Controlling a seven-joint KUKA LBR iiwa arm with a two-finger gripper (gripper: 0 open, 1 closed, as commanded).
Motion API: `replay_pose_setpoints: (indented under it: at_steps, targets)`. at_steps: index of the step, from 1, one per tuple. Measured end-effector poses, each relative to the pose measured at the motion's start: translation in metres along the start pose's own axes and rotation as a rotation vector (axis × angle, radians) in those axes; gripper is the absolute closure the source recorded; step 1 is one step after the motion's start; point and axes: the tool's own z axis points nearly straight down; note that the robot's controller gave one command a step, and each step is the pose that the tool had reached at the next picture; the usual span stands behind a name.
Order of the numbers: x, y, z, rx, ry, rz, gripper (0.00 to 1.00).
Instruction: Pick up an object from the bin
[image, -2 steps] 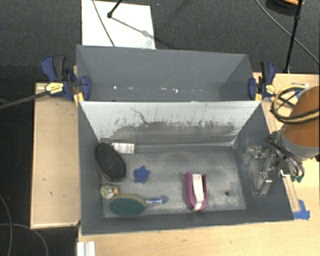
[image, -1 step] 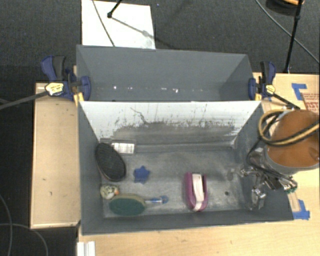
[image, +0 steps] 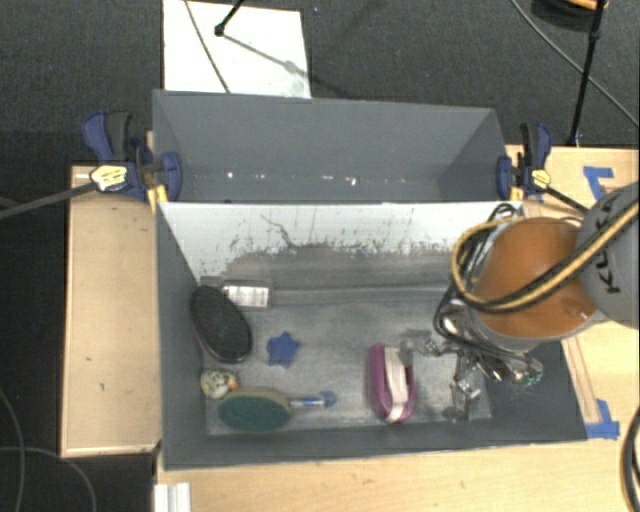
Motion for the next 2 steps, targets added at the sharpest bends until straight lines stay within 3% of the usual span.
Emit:
replay_pose_setpoints:
  at_steps: [1, 2]
  targets:
    - [-0.031, 0.045, 0.019, 0.001, 0.005, -0.304, 0.0]
    - [-0.055, 0.035, 0.029, 0.004, 0.0, -0.665, 0.0]
